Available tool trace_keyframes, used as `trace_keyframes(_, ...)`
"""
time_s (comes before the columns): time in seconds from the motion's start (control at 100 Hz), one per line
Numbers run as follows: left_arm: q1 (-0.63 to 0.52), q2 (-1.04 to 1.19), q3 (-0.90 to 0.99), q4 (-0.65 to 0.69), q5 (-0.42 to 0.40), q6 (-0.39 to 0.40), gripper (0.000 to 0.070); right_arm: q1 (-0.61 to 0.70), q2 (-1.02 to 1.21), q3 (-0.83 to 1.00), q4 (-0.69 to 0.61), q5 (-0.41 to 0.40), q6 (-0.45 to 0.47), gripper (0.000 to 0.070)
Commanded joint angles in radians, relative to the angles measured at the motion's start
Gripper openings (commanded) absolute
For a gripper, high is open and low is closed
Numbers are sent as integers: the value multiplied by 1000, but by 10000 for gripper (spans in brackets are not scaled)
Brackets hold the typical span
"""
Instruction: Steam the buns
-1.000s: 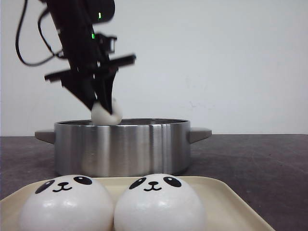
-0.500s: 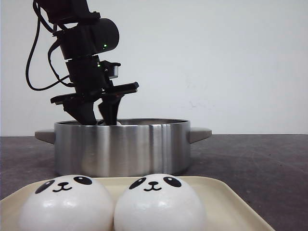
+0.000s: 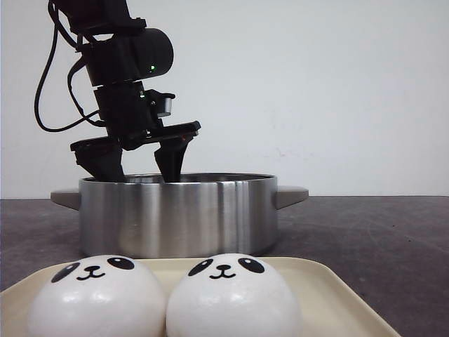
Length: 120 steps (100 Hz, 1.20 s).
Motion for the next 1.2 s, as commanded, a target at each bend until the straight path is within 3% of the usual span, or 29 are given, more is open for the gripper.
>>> trace_keyframes(0.0, -5, 3, 44, -13, -2, -1, 487, 13, 18, 14, -18, 4, 19, 0)
trace_keyframes(0.27, -30, -224, 54, 4, 9, -4, 486, 12, 31, -110, -18, -16, 77, 0)
trace_keyframes(0.48, -46, -494, 54, -12, 8, 4, 486, 11, 30, -323, 65, -159, 212, 1)
trace_keyframes(0.72, -43, -758, 54, -96, -18, 60, 486, 12, 31, -621, 322, -393, 317, 6)
trace_keyframes(0.78, -43, -816, 54, -120, -24, 60, 486, 12, 33, -684, 371, -431, 351, 80)
trace_keyframes(0.89, -43, -908, 54, -167, -26, 60, 486, 12, 45, -771, 416, -500, 404, 415)
trace_keyframes(0.94, -43, -943, 54, -186, -26, 59, 486, 12, 55, -800, 426, -526, 415, 509)
trace_keyframes(1.19, -43, -1051, 54, -249, -33, 59, 485, 12, 163, -856, 437, -642, 425, 524)
